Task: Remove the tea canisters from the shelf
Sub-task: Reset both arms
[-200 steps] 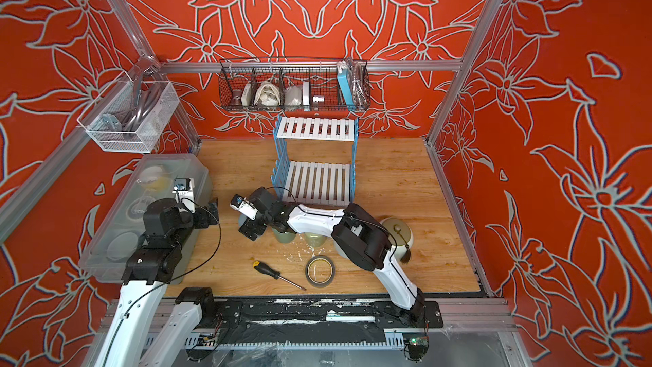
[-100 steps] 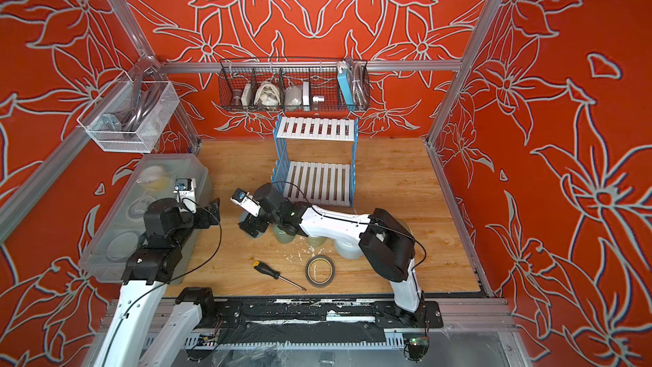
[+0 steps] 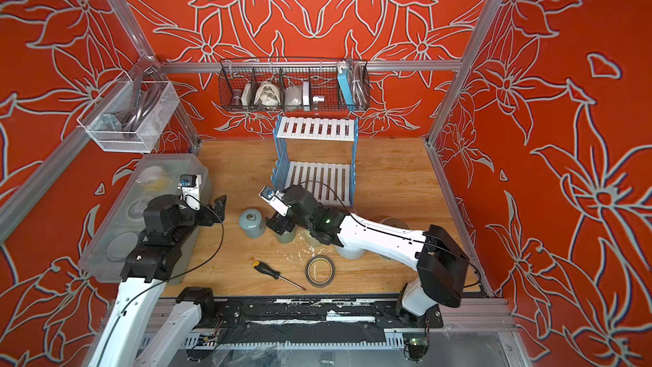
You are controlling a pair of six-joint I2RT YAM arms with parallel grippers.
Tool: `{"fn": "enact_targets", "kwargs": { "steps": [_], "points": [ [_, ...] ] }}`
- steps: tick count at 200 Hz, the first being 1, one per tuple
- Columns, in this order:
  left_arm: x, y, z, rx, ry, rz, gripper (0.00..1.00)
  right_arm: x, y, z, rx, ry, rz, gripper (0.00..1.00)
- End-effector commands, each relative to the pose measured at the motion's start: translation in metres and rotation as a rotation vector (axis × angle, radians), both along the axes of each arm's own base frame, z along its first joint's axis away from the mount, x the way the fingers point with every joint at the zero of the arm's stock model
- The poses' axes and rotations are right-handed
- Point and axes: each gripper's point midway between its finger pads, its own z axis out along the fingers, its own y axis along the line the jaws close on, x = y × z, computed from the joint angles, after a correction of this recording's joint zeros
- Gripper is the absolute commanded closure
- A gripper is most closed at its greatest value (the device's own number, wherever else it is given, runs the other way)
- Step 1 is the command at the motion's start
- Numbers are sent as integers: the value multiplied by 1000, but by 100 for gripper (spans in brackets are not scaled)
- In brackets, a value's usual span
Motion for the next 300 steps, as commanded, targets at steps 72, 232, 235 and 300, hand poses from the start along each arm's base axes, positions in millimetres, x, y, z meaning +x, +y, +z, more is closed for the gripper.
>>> {"fn": "enact_targets", "kwargs": {
  "steps": [72,232,235,300],
  "points": [
    [37,-47,-12,-57,-67,-229,1,36,-132,25,60,-69,-324,1],
    [108,-53,-124,-58,64,-252,1,88,-338,-15,1,-153,-924,0],
    [110,-52,-123,-56,70,-246,1,89,-342,-18,-4,-151,-941,0],
    [123,-27,-119,-65,37,-155,1,117,-381,-67,-17,-177,-1144,0]
  ]
}}
